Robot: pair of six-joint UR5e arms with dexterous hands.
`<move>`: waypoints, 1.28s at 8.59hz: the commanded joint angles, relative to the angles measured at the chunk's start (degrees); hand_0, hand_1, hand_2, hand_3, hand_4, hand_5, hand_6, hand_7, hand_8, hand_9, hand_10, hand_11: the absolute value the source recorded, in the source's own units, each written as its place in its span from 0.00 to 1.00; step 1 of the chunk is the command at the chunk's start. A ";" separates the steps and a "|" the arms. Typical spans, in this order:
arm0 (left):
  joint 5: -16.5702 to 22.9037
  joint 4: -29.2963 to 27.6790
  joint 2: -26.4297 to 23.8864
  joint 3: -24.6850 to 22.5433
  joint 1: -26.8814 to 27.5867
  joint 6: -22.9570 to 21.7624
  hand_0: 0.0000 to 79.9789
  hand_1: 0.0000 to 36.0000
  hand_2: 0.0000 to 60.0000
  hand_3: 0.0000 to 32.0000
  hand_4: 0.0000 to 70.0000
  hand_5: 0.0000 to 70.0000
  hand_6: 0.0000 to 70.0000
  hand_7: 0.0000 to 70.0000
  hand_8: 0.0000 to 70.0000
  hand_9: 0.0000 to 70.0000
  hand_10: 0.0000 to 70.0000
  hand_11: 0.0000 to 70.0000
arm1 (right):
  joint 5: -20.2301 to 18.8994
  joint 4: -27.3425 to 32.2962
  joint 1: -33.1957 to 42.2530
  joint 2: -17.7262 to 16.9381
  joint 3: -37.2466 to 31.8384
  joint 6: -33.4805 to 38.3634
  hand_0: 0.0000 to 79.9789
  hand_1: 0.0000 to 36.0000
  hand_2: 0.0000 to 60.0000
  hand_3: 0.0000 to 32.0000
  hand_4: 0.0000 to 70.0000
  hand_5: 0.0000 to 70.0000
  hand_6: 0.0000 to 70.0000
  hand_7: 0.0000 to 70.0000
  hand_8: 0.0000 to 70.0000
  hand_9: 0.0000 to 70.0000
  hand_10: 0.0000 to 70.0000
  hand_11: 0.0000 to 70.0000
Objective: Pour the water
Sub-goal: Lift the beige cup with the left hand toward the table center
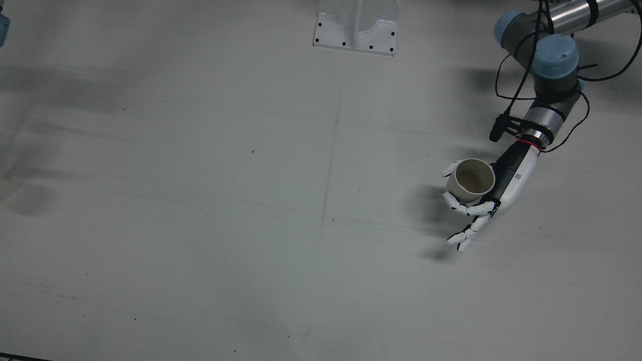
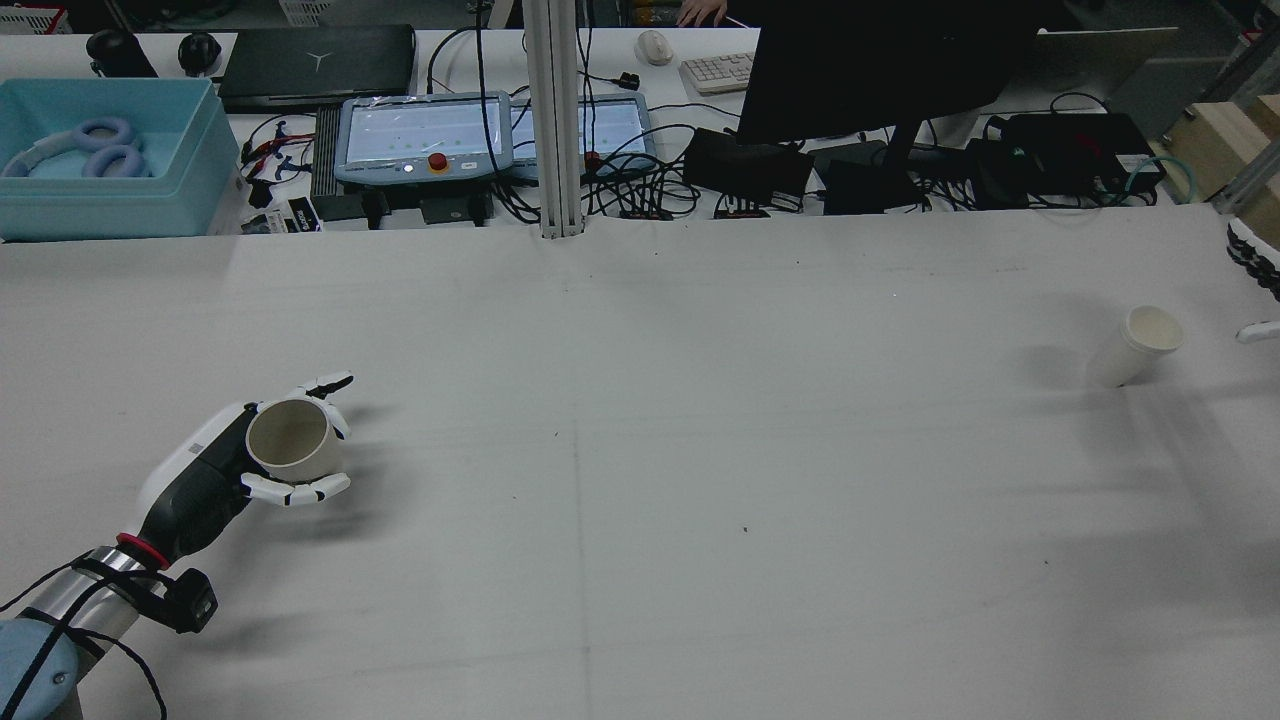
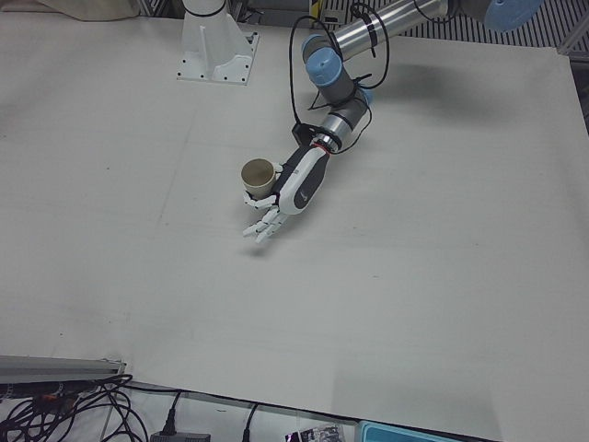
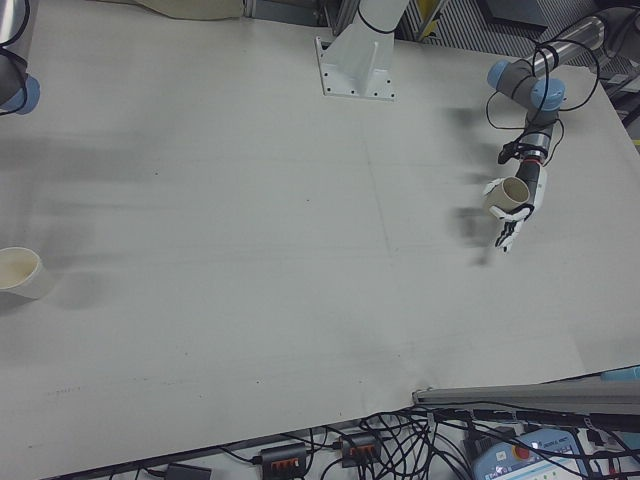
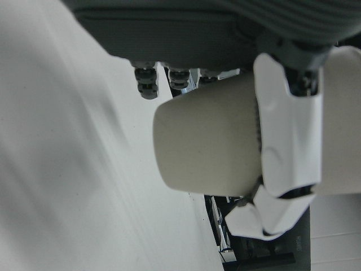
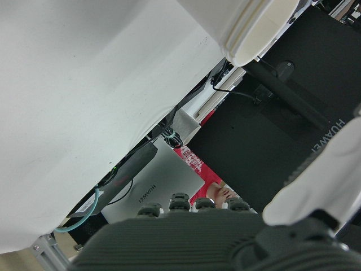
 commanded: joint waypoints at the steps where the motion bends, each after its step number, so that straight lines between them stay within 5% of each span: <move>1: -0.99 3.77 0.48 0.64 -0.33 -5.51 0.70 1.00 1.00 0.00 1.00 1.00 0.13 0.24 0.07 0.07 0.09 0.15 | 0.24 0.31 -2.40 3.09 -2.28 -2.21 0.43 0.00 0.00 0.00 0.00 0.00 0.00 0.00 0.04 0.05 0.00 0.00; 4: -0.91 11.67 0.65 -0.06 -1.91 -13.16 0.71 1.00 1.00 0.00 1.00 1.00 0.12 0.23 0.07 0.06 0.08 0.14 | -0.02 0.49 -2.94 2.04 -2.20 -1.87 0.36 0.00 0.00 0.00 0.00 0.00 0.00 0.00 0.04 0.05 0.00 0.00; 6: -0.90 13.88 0.39 0.03 -2.18 -13.79 0.71 1.00 1.00 0.00 1.00 1.00 0.12 0.22 0.07 0.05 0.07 0.13 | 0.33 1.19 -6.17 0.45 -4.64 -4.92 0.33 0.00 0.00 0.00 0.00 0.00 0.00 0.00 0.05 0.05 0.00 0.00; 8: -0.82 15.46 0.21 0.03 -2.79 -14.32 0.70 1.00 1.00 0.00 1.00 1.00 0.13 0.23 0.07 0.05 0.07 0.12 | 2.96 1.63 -7.76 0.45 -5.01 -5.64 0.17 0.00 0.00 0.00 0.00 0.00 0.00 0.00 0.07 0.08 0.03 0.04; 11: -0.99 16.08 0.21 -0.06 -2.97 -15.63 0.71 1.00 1.00 0.00 1.00 1.00 0.13 0.23 0.07 0.05 0.07 0.12 | 3.14 1.63 -8.55 0.80 -5.01 -8.54 0.16 0.00 0.00 0.00 0.00 0.00 0.00 0.00 0.08 0.08 0.02 0.03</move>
